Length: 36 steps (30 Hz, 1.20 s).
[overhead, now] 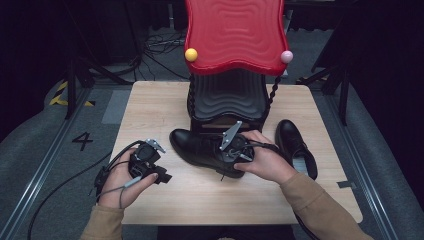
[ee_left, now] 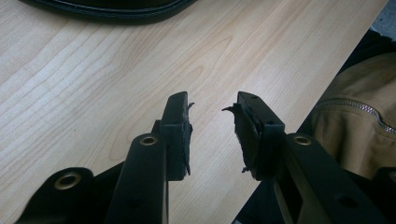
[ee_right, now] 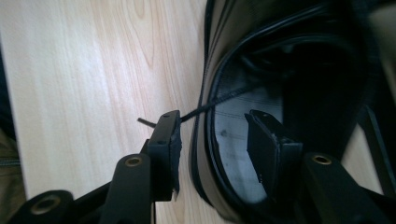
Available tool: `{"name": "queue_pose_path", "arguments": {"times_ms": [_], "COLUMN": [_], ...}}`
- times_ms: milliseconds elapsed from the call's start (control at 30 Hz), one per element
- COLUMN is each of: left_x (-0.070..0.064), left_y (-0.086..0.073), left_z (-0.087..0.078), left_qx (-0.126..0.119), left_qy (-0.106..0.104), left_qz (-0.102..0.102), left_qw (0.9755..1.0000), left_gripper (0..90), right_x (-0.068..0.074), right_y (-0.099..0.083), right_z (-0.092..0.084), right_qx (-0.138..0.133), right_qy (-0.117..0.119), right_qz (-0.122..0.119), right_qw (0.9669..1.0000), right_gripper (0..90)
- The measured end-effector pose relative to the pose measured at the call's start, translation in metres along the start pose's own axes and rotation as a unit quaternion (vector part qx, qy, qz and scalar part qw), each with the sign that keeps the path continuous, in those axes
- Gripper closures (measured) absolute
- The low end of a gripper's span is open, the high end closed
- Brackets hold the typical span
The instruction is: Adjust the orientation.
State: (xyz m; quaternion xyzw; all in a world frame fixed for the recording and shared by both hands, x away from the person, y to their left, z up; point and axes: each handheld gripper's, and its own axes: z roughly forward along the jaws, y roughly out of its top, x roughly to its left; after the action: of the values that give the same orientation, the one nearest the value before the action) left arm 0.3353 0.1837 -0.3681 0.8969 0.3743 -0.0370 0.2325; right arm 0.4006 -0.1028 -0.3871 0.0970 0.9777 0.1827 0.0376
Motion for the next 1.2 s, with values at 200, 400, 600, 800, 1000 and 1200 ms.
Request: {"name": "queue_pose_path", "arguments": {"times_ms": [200, 400, 600, 800, 1000, 1200], "left_x": [0.001, 0.002, 0.002, 0.002, 0.001, 0.000], "left_y": [-0.002, -0.003, -0.002, 0.001, 0.006, 0.011], "left_z": [-0.001, -0.001, -0.001, -0.001, 0.002, 0.003], "left_qx": [-0.002, -0.003, -0.003, -0.004, -0.001, 0.000], "left_qy": [0.000, 0.001, 0.000, -0.002, -0.003, -0.004], "left_qz": [-0.002, -0.002, -0.001, -0.001, 0.006, 0.014], "left_qw": [1.0000, 1.0000, 1.0000, 1.0000, 1.0000, 0.9999], "left_gripper": [65.1, 65.4, 65.5, 65.7, 65.9, 66.0], "right_x": [0.000, 0.004, 0.017, 0.039, 0.052, 0.056], "right_y": [0.005, 0.005, 0.001, -0.016, -0.046, -0.062], "right_z": [0.026, 0.028, 0.019, -0.003, -0.021, -0.033], "right_qx": [0.040, 0.035, 0.011, -0.005, -0.023, -0.003], "right_qy": [0.019, 0.016, 0.004, 0.012, -0.012, -0.068], "right_qz": [-0.010, 0.005, 0.008, 0.035, 0.091, 0.146], "right_qw": [0.9990, 0.9992, 0.9999, 0.9993, 0.9956, 0.9869], "right_gripper": [75.6, 84.8, 85.3, 85.2, 85.1, 84.7]}}
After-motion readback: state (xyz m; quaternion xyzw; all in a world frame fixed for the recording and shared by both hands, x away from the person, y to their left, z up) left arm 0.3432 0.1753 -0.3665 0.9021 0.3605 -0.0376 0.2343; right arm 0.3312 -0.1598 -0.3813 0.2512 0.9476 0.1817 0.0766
